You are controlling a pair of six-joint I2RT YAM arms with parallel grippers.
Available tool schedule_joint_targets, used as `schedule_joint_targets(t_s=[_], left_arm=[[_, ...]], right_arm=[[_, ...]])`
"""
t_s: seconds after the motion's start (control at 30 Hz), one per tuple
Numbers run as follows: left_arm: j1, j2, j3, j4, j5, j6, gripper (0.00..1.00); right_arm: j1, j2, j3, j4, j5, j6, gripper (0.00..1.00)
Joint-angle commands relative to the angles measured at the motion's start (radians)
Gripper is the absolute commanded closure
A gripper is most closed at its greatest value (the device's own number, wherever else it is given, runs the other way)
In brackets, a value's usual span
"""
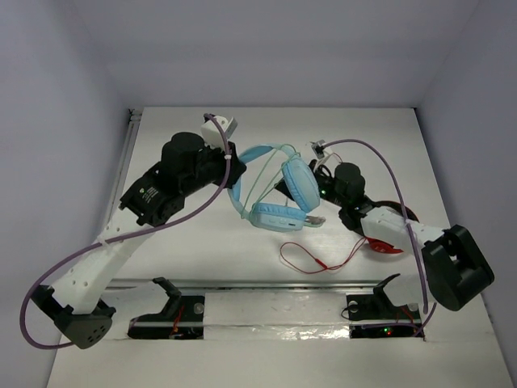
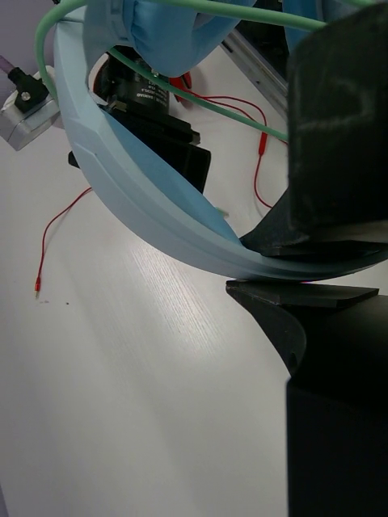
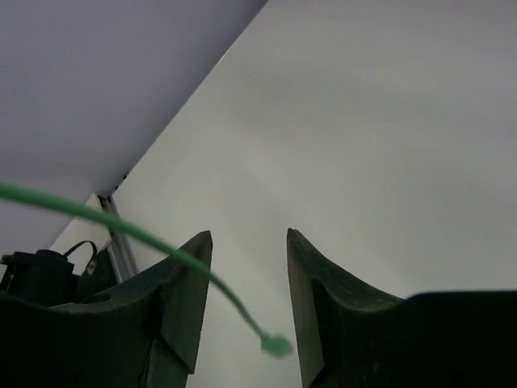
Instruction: Wrap the headphones
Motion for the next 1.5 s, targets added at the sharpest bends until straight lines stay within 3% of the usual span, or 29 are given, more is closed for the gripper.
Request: schedule_joint_targets(t_s=[0.0, 0.23, 0.47, 0.6, 0.8, 0.93, 1.13, 1.3, 1.37, 1.4, 1.47], left_arm=[[-0.005, 0.016, 0.098, 0.037, 0.004, -0.015, 1.0], [-0.005, 0.047, 0.159, 0.012, 0.042, -0.022, 1.0], [-0.005, 0.059, 0.237, -0.028, -0.051, -0.013, 1.0], [-0.005, 0.079, 0.268, -0.016, -0.133, -0.011, 1.0], [-0.005, 0.097, 0.217, 0.156, -0.209, -0.108, 1.0], [-0.005, 0.102, 0.098, 0.367, -0.236, -0.211, 1.0], [-0.005, 0.127, 0.03, 0.516, -0.252, -0.308, 1.0], [-0.005, 0.133, 0.035, 0.517, -0.249, -0.309, 1.0], [-0.005, 0.124, 0.027, 0.514, -0.246, -0.308, 1.0], [-0.005, 0.119, 0.024, 0.51, -0.251, -0.305, 1.0], [-0.005, 0.111, 0.029, 0.489, -0.278, -0.289, 1.0]], right_arm=[[-0.005, 0.007, -0.028, 0.143, -0.023, 0.005, 0.51], [-0.005, 0.06, -0.025, 0.206, -0.038, -0.001, 0.55], [-0.005, 0.079, -0.051, 0.255, -0.041, 0.067, 0.92], [-0.005, 0.039, -0.08, 0.193, 0.04, 0.116, 0.99], [-0.005, 0.02, -0.184, 0.308, 0.054, 0.355, 0.97], [0.036, 0.071, -0.24, 0.423, 0.101, 0.497, 0.96], [0.047, 0.134, -0.267, 0.541, 0.088, 0.553, 0.85], [0.047, 0.087, -0.255, 0.408, 0.14, 0.469, 0.75], [0.047, 0.057, -0.237, 0.345, 0.16, 0.418, 0.77], [0.047, 0.044, -0.234, 0.326, 0.179, 0.407, 0.89], [0.047, 0.004, -0.227, 0.273, 0.216, 0.378, 0.98]])
